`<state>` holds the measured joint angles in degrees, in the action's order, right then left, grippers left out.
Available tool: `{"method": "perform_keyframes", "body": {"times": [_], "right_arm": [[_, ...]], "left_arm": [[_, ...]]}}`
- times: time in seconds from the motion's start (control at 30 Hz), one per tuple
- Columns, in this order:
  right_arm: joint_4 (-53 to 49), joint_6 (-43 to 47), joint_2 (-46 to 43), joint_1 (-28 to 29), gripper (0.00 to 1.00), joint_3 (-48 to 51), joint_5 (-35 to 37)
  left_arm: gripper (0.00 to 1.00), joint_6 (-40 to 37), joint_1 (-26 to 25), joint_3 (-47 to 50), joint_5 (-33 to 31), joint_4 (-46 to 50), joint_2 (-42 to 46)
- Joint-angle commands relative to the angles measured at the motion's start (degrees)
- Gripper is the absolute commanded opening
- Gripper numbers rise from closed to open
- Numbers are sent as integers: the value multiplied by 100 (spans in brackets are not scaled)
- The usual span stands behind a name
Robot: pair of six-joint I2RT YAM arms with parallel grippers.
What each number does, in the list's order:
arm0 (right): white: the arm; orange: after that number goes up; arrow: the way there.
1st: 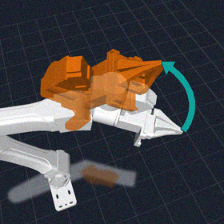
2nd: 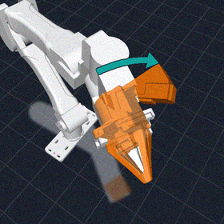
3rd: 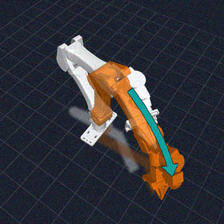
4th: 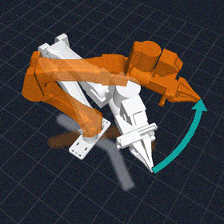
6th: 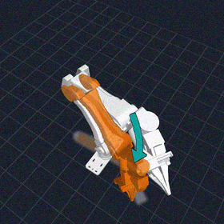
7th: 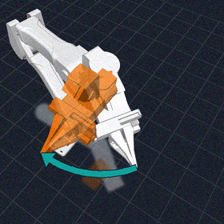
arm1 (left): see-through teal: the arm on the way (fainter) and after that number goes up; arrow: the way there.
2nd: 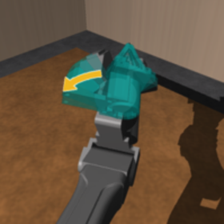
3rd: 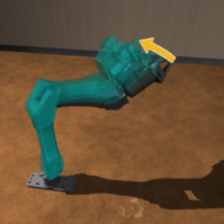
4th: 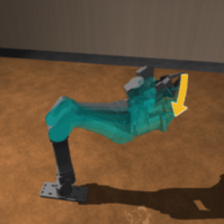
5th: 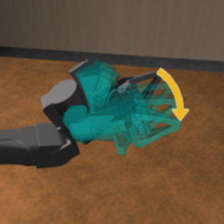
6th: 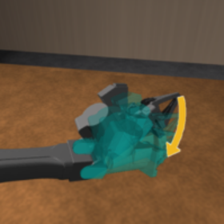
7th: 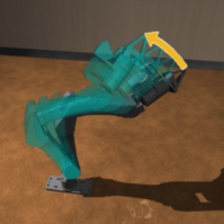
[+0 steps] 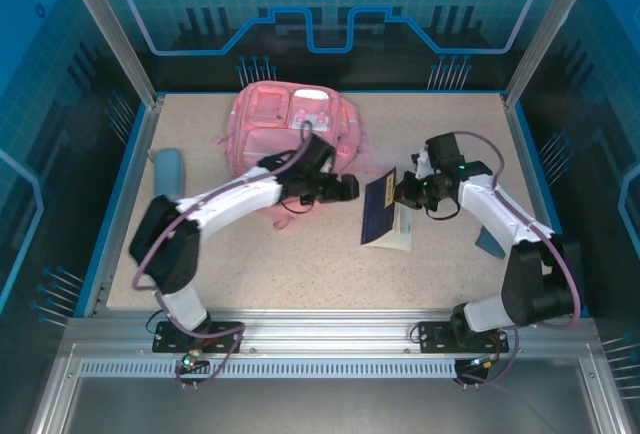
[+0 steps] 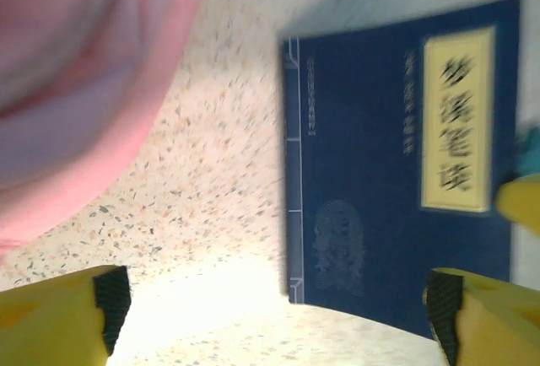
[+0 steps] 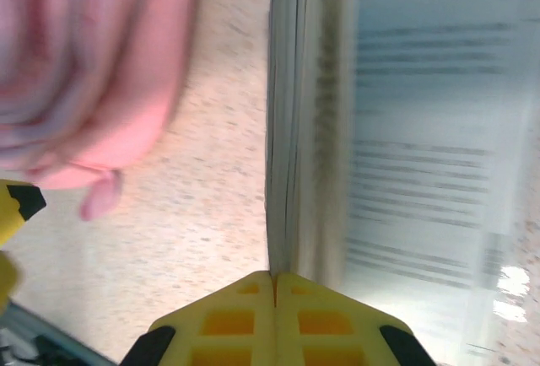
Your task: Pack the student bag
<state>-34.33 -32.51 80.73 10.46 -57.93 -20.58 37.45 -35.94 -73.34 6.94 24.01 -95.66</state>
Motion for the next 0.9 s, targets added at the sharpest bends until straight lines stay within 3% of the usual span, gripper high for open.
{"method": "perform_keyframes", "body": {"times": [0.0, 0.27, 0.4, 0.67, 0.73, 0.83, 0.87], "right_arm": [[587, -59, -325, -88, 0, -101, -1135], [1739, -1035, -403, -50, 0, -589, -2181], [2349, -1563, -293, 112, 0, -767, -2362], [3311, -2412, 332, 653, 0, -1346, -2270], [2867, -2295, 544, 768, 0, -1612, -2003], [1302, -1452, 758, 864, 2, -2020, -1192], [831, -1181, 815, 893, 13, -2088, -766]], "left_arm": [[98, 457, 403, 704, 938, -868, 649], [99, 1634, 1035, 2059, 1704, -2234, 1650], [99, 2451, 1265, 2788, 2004, -3618, 1915], [99, 3751, 1254, 3595, 1578, -5273, 1943], [99, 3787, 1252, 3723, 1368, -5262, 1936], [99, 3180, 1241, 3424, 1150, -4071, 2043], [99, 2928, 1211, 3291, 1058, -3628, 2079]]}}
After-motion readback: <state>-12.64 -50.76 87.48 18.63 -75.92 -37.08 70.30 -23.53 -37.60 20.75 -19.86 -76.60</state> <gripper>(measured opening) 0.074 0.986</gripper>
